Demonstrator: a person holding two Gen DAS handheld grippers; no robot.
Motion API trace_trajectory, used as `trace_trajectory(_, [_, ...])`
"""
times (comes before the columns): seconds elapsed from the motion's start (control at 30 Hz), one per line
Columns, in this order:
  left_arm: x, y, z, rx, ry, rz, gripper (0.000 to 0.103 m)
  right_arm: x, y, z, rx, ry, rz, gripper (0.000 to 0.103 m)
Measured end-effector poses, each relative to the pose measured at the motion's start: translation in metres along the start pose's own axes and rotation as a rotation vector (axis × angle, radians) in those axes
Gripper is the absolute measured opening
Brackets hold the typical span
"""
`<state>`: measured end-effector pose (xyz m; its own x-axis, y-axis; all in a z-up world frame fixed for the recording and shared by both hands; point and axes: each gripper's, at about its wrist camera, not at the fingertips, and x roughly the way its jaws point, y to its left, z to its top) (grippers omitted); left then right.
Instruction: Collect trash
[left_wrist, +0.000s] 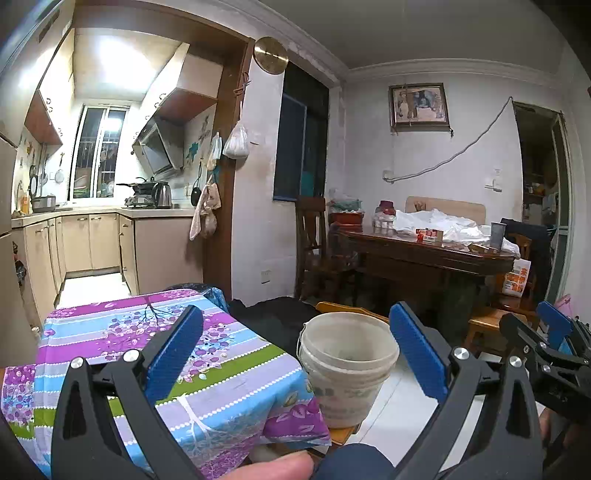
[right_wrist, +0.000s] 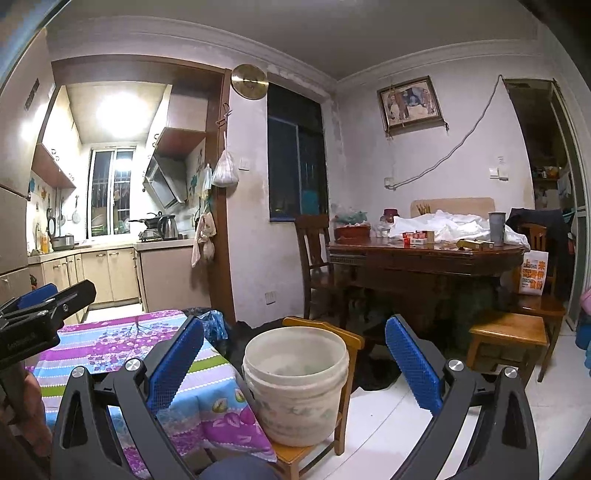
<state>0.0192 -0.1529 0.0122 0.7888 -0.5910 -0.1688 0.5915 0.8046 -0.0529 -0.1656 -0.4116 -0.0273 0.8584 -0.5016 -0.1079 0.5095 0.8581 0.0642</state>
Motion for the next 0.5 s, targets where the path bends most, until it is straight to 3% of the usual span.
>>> trace_trajectory(0.5, [0.0032,-0.0017,0.0007,0.023,0.004,-0.003,0.097,0.0020,-0.0009,-0.0019,0.004,0.003,0.001,0.098])
